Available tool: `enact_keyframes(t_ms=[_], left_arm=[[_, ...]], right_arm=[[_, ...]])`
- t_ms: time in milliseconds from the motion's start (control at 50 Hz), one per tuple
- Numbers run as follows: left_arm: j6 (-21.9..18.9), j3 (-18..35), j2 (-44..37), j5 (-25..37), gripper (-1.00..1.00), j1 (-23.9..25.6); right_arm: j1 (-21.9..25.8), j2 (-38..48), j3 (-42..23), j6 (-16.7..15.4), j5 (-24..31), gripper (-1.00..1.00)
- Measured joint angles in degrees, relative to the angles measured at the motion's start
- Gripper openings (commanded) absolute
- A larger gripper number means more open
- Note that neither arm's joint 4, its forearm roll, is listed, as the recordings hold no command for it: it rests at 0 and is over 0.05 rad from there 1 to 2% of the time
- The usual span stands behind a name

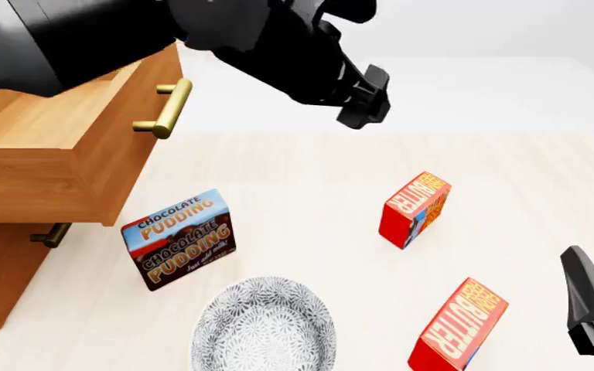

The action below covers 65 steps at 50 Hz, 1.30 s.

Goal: Put the butter at the front in the top drawer of the cabinet and close it.

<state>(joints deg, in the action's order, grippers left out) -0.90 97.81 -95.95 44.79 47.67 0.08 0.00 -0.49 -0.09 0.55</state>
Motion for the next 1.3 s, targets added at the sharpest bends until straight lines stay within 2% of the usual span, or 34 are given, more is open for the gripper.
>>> enact_keyframes(t_ms=[440,820,1300], left_arm=[[5.22,5.34,-10.41,-4.73,1.0,3.31],[9.69,9.35,-18.01,-8.51,1.0,4.21],[11.17,13.13,-24.89,-9.15,1.0,2.05]], right_arm=[[-0.01,0.0,0.0,0.0,0.0,1.0],[0.0,0.0,0.0,0.0,0.0,1.0],[0.0,0.0,0.0,0.0,0.0,1.0]])
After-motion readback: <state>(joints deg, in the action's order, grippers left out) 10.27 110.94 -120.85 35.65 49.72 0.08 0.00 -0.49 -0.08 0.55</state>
